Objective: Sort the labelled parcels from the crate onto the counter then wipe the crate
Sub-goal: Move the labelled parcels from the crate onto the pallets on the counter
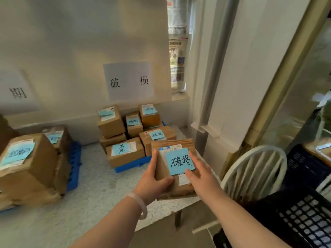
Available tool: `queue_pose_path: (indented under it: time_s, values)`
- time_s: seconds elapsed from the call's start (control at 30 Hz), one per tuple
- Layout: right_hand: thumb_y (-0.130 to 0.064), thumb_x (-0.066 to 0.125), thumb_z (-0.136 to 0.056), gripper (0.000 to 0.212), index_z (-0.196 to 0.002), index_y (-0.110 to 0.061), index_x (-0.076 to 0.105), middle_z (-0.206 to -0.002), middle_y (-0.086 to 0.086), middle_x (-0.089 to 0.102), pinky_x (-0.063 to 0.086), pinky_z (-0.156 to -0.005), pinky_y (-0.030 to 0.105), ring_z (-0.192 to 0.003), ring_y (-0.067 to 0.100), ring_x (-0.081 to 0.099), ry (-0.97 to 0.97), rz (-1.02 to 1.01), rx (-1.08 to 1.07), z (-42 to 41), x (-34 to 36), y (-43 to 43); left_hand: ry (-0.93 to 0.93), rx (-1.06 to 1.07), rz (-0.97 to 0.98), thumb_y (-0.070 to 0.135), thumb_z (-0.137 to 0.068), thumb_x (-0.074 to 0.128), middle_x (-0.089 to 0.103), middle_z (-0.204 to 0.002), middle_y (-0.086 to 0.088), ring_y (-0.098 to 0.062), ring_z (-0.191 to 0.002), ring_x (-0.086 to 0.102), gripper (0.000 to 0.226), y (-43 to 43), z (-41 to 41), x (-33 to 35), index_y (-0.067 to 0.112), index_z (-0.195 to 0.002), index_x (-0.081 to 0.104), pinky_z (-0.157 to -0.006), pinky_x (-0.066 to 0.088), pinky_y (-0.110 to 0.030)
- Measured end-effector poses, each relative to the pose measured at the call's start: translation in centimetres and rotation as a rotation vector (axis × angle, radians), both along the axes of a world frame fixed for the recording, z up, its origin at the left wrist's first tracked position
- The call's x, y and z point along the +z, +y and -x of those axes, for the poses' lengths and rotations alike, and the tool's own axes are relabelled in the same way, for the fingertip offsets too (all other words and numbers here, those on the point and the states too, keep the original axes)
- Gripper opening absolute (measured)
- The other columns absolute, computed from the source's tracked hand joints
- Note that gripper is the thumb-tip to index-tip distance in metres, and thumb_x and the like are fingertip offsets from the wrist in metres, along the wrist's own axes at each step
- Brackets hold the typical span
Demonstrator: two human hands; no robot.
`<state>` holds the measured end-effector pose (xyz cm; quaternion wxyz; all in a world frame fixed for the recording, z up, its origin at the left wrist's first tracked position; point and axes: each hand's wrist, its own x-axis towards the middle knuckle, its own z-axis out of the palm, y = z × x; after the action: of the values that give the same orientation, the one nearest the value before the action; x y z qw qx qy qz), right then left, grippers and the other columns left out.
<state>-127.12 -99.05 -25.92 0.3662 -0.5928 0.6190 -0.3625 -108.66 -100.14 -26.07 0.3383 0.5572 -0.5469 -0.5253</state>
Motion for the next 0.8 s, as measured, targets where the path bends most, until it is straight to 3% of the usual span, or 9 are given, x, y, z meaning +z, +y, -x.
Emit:
queue_pose_path:
  time_s: [0.13, 0.27, 0.37, 0.43, 0.53, 0.7, 0.8]
  values:
    - [-0.03, 0.054, -0.1, 0.051, -0.141, -0.054, 0.034, -0.139, -0.01, 0.039, 0.047, -0.091, 0.02, -0.124, 0.006, 0.044, -0.109, -0.03, 0.051, -6.4, -0.9, -1.4, -0.045, 0.099, 0.027, 0.024, -0.089, 0.07, 0.032, -0.136, 0.013, -0.017, -0.12, 0.047, 0.097, 0.2, -6.2, -0.1, 0.058, -0.145, -0.001, -0.086, 0.051, -0.025]
    - [-0.039, 0.055, -0.097, 0.039, -0.106, -0.077, 0.046, -0.14, -0.008, 0.048, 0.05, -0.101, 0.041, -0.124, 0.011, 0.052, -0.227, -0.107, 0.054, -10.8, -0.9, -3.1, -0.057, 0.167, 0.001, 0.022, -0.09, 0.068, 0.036, -0.135, 0.01, -0.012, -0.109, 0.051, 0.094, -0.2, -10.1, -0.2, 0.053, -0.148, 0.001, -0.066, 0.05, -0.016]
    - [-0.036, 0.055, -0.098, 0.04, -0.108, -0.073, 0.046, -0.137, -0.007, 0.05, 0.054, -0.095, 0.04, -0.12, 0.012, 0.055, -0.228, -0.118, 0.066, -12.4, -1.0, -5.1, -0.012, 0.192, -0.021, 0.018, -0.092, 0.066, 0.035, -0.125, 0.012, -0.002, -0.093, 0.051, 0.093, -1.3, -11.4, -0.6, 0.051, -0.148, 0.0, -0.057, 0.05, -0.013]
    - [-0.031, 0.055, -0.098, 0.043, -0.121, -0.066, 0.045, -0.134, -0.006, 0.052, 0.057, -0.089, 0.038, -0.114, 0.011, 0.059, -0.219, -0.131, 0.077, -13.0, -1.2, -6.6, -0.004, 0.208, -0.02, 0.019, -0.091, 0.068, 0.035, -0.127, 0.012, -0.004, -0.099, 0.052, 0.093, -2.3, -11.8, -0.9, 0.052, -0.147, 0.001, -0.066, 0.053, -0.016]
    - [-0.03, 0.055, -0.098, 0.045, -0.131, -0.058, 0.044, -0.131, -0.007, 0.055, 0.058, -0.086, 0.039, -0.11, 0.011, 0.06, -0.194, -0.15, 0.072, -13.6, -1.5, -9.2, -0.082, 0.255, -0.004, 0.026, -0.088, 0.071, 0.025, -0.149, 0.004, -0.015, -0.123, 0.039, 0.094, -4.5, -12.0, -1.2, 0.05, -0.149, 0.003, -0.096, 0.047, -0.029]
    - [-0.03, 0.055, -0.098, 0.045, -0.127, -0.062, 0.042, -0.137, -0.006, 0.05, 0.056, -0.091, 0.043, -0.118, 0.013, 0.056, -0.203, -0.152, 0.033, -13.4, -1.5, -14.9, -0.158, 0.264, 0.013, 0.03, -0.088, 0.07, 0.019, -0.15, -0.001, -0.015, -0.123, 0.034, 0.09, -10.5, -11.2, -0.7, 0.047, -0.151, 0.007, -0.099, 0.042, -0.029]
    - [-0.028, 0.054, -0.1, 0.045, -0.135, -0.054, 0.041, -0.137, -0.004, 0.049, 0.059, -0.085, 0.037, -0.115, 0.014, 0.058, -0.211, -0.18, 0.017, -12.2, -0.5, -19.4, -0.161, 0.256, 0.038, 0.031, -0.087, 0.071, 0.021, -0.15, 0.002, -0.009, -0.117, 0.03, 0.092, -14.8, -9.9, 0.0, 0.044, -0.152, 0.007, -0.089, 0.039, -0.018]
